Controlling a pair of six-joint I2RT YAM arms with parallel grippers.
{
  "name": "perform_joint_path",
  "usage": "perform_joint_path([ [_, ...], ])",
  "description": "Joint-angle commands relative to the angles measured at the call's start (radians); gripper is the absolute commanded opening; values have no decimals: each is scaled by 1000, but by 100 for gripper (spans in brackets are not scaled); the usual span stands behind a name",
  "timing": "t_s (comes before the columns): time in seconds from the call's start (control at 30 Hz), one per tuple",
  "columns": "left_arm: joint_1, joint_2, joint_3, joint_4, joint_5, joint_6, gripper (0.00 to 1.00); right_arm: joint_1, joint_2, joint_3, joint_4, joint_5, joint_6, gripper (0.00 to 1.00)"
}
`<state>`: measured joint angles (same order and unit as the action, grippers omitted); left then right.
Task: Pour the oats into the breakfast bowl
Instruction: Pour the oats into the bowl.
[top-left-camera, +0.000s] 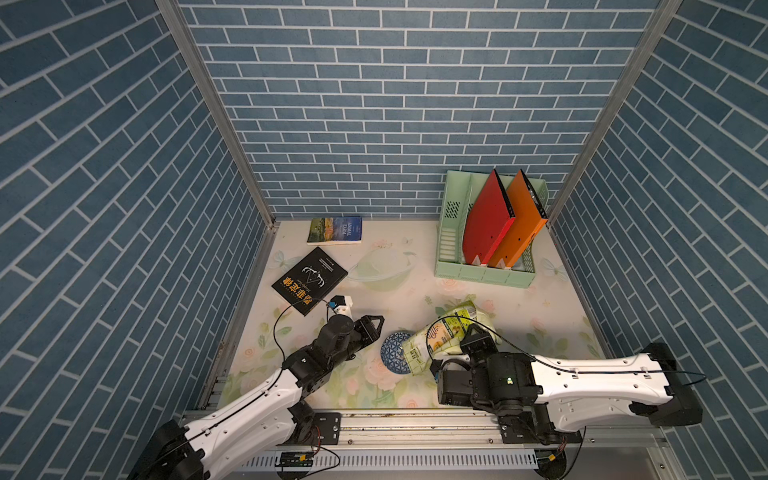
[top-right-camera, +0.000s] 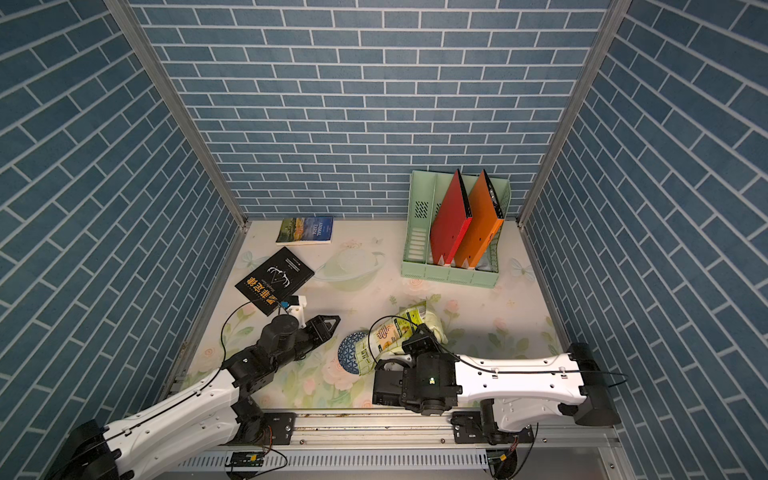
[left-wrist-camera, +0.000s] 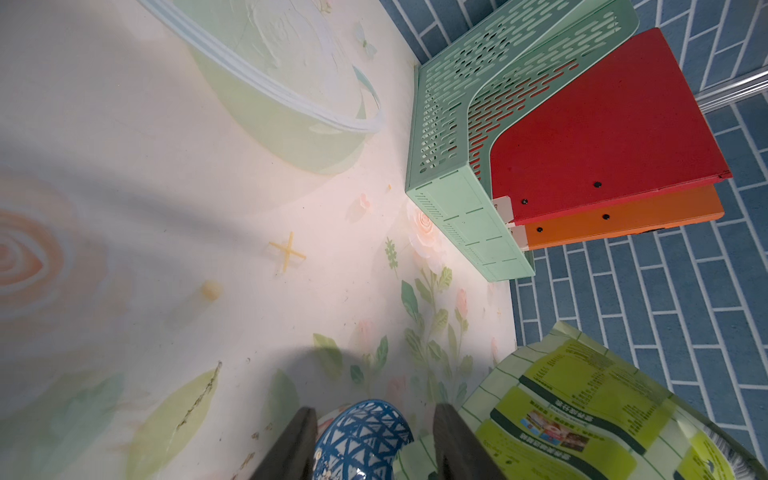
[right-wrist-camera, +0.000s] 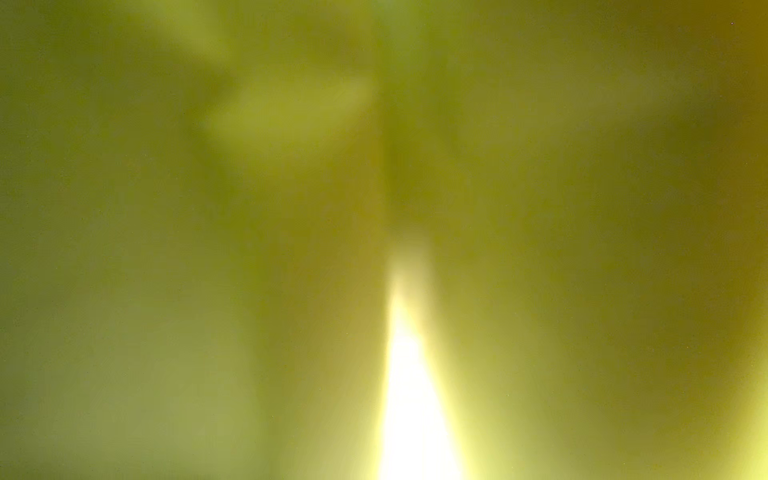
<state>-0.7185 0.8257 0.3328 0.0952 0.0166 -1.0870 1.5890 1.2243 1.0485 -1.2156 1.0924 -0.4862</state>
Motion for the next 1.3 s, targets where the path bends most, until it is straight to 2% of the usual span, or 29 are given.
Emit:
perform_joint_path([
  [0.0,-4,-1,-9,18,-12,-2,51,10,-35,7,35,168,-7,0],
  [0.37,-6,8,-11,22,-12,-2,51,15,-37,-16,85,212,-41,0],
  [1.27,-7,9,-21,30,-15,-4,51,47,-52,-101,318,353,-255,0],
])
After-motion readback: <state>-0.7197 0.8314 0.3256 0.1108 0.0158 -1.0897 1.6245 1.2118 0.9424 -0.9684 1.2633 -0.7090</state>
